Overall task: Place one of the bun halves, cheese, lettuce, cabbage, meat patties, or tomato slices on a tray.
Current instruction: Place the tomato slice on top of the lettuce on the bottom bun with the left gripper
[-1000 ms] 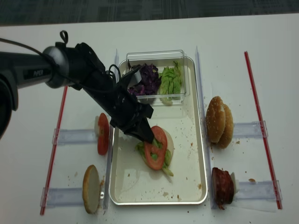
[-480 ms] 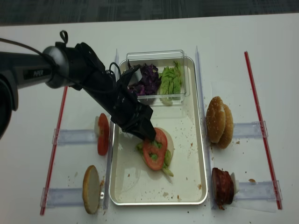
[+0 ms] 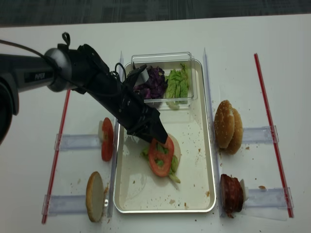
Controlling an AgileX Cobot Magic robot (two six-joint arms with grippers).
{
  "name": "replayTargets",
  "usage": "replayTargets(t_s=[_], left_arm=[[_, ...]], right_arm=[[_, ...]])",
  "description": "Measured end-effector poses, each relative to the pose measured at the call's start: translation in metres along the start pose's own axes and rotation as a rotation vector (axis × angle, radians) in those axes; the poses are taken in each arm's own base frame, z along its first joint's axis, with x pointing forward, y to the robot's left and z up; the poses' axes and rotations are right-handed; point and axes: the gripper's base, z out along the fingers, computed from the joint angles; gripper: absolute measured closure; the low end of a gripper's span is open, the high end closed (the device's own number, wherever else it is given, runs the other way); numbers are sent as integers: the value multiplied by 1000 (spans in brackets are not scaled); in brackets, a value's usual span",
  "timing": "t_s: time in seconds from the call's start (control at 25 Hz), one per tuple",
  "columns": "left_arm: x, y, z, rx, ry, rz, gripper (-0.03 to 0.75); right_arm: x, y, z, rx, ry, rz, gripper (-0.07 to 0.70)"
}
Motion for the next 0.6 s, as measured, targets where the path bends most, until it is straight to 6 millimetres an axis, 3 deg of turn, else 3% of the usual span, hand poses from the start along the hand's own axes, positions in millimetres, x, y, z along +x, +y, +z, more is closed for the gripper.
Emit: replayTargets(t_s=[0.2, 0.6], left_arm=[[0, 0, 0, 0, 0, 24, 204], [3, -3, 0, 29, 30, 28, 190]], right_arm=[[0, 0, 0, 0, 0, 0, 61], [0, 0, 0, 0, 0, 0, 61]])
